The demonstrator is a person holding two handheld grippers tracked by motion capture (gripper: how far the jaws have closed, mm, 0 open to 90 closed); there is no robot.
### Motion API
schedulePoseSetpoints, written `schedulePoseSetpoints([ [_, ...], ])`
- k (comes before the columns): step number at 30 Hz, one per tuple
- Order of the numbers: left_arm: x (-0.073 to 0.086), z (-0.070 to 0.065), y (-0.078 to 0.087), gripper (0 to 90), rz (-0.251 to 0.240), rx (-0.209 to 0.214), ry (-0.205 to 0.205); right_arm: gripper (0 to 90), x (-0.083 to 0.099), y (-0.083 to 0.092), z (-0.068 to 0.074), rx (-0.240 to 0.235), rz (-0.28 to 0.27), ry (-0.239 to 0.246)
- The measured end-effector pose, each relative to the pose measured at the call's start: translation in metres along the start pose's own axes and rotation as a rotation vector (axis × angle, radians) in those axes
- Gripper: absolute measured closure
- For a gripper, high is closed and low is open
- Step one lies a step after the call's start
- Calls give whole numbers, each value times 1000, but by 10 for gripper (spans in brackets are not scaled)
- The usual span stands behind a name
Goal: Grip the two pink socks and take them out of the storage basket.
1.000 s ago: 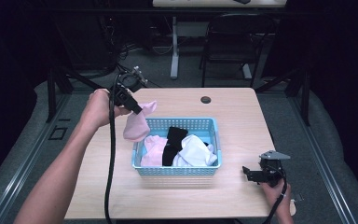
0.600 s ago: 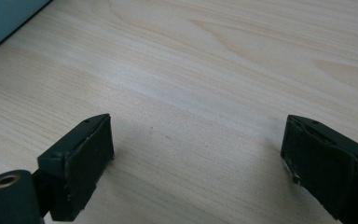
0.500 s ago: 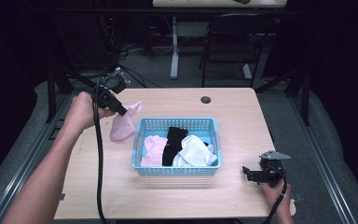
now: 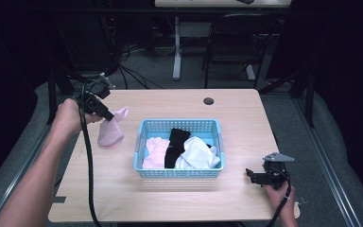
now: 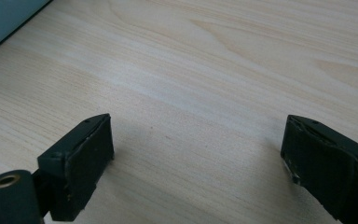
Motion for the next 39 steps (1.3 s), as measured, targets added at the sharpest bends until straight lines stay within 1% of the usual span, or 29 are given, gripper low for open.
schedulePoseSetpoints([
  [5,13,12,-11,833,24,12,35,87,0,0,0,-2,-4,-3],
  [6,14,15,-13,833,20,11,42,87,0,0,0,-2,-4,-3],
  [12,28,29,-27,835,39,17,80,87,0,0,0,-1,-4,-3],
  [16,37,36,-41,837,54,26,108,87,0,0,0,-1,-4,-3],
  [18,43,39,-50,838,70,29,130,87,0,0,0,-1,-4,-3],
  [19,46,41,-55,838,76,29,132,87,0,0,0,-1,-4,-3],
  [20,48,42,-60,839,81,31,143,87,0,0,0,-1,-4,-3],
  [21,51,44,-64,839,90,30,143,87,0,0,0,-1,-4,-3],
  [23,56,45,-71,840,99,33,157,87,0,0,0,-1,-6,-5],
  [24,57,47,-75,840,103,29,156,87,0,0,0,-1,-6,-5],
  [25,58,47,-77,841,104,35,163,87,0,0,0,-2,-4,-3],
  [29,62,48,-86,841,105,41,179,87,0,0,0,-1,-7,-5],
  [31,63,49,-90,842,114,43,178,87,0,0,0,-1,-4,-3],
  [32,64,48,-92,842,109,47,190,87,0,0,0,-1,-6,-5],
  [36,66,49,-101,842,120,37,191,87,0,0,0,-1,-4,-3],
  [39,67,50,-107,842,127,35,202,87,0,0,0,-2,-4,-3],
])
Point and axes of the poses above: each handheld gripper's, and its own axes: y roughly backward along the jaws, x roughly out of its underside, z roughly to its left, the point moved 6 cm from there along -y, roughly forward along the jaws, and after that the axes turned 4 degrees about y, right-handed, at the moved point
